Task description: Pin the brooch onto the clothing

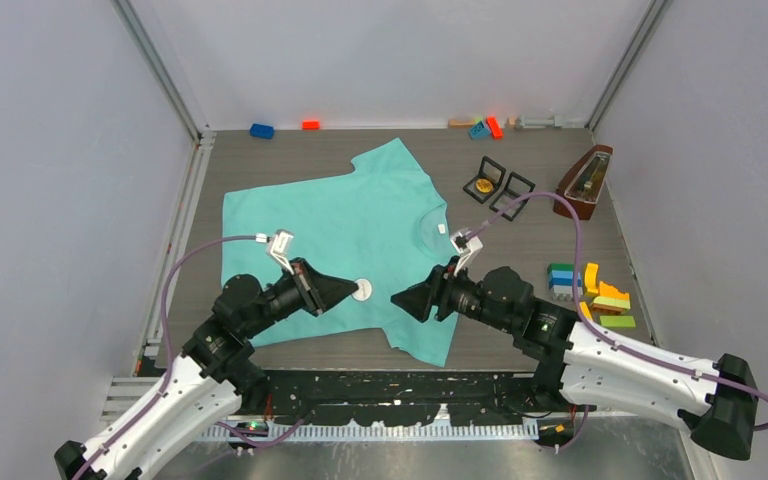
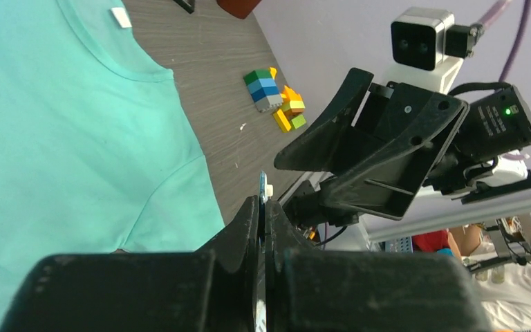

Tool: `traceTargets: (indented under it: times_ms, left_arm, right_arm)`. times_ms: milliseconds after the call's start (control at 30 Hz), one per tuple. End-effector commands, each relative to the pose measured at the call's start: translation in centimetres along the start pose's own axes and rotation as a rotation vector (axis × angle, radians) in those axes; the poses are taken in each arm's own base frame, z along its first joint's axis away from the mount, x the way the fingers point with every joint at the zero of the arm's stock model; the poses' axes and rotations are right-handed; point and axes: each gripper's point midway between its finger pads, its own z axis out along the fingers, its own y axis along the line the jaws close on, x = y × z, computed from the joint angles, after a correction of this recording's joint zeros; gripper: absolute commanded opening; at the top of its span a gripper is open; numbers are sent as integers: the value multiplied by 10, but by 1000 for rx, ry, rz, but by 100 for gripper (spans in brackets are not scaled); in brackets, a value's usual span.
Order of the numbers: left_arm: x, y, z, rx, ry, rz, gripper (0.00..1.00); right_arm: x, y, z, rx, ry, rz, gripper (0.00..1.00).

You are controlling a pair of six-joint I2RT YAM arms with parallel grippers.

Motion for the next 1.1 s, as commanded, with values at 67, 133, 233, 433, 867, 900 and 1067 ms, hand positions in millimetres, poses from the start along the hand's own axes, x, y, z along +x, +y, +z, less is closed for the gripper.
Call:
traceTargets:
  times_ms: [67, 133, 233, 433, 867, 900, 1067]
  left_arm:
    - [-5, -29, 0, 166, -19, 32, 0]
    - [-5, -35, 0, 202, -18, 15, 0]
    - [-3, -40, -2, 228, -5, 7, 0]
    - [-4, -47, -7, 256, -4, 9, 0]
    - [-3, -55, -10, 294, 2, -2, 0]
    - [-3, -55, -10, 295, 2, -3, 0]
    - [-1, -56, -9, 303, 19, 3, 0]
  right_arm:
    - [-22, 59, -1, -251, -34, 164, 57]
    - [-23, 59, 3, -246, -39, 178, 54]
    - [-25, 64, 6, -280, -51, 199, 52]
    - [-25, 69, 14, -309, -39, 220, 44]
    - [-26, 75, 18, -358, -42, 228, 23]
    - [-26, 76, 18, -363, -41, 228, 22]
    - [-27, 77, 15, -377, -44, 221, 2]
